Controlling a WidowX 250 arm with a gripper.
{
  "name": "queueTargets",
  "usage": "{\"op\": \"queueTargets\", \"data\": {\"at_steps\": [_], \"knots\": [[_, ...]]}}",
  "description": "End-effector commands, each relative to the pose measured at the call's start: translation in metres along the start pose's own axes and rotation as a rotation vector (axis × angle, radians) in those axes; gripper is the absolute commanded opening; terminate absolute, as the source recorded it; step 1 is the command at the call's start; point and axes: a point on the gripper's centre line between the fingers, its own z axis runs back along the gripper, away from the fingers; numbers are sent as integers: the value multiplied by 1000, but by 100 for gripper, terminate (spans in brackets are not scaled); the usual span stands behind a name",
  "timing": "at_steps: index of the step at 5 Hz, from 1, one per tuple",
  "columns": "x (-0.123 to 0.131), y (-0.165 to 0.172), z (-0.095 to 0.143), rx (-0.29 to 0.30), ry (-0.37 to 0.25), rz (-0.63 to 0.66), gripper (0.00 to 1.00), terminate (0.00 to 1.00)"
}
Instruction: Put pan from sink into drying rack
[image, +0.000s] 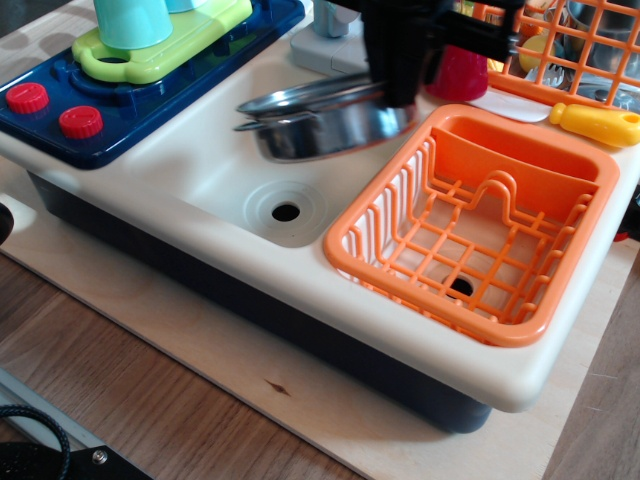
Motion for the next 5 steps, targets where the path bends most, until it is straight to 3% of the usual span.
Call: {"op": "queueTargets", "data": {"at_steps": [1,2,3,4,5], "knots": [[13,-48,21,29,-76,25,0,0],[10,-62,14,7,-100,39,100,0],[1,-62,-2,22,-178,5,100,0],[1,-62,-2,22,-178,5,100,0],[1,-62,-2,22,-178,5,100,100]]}}
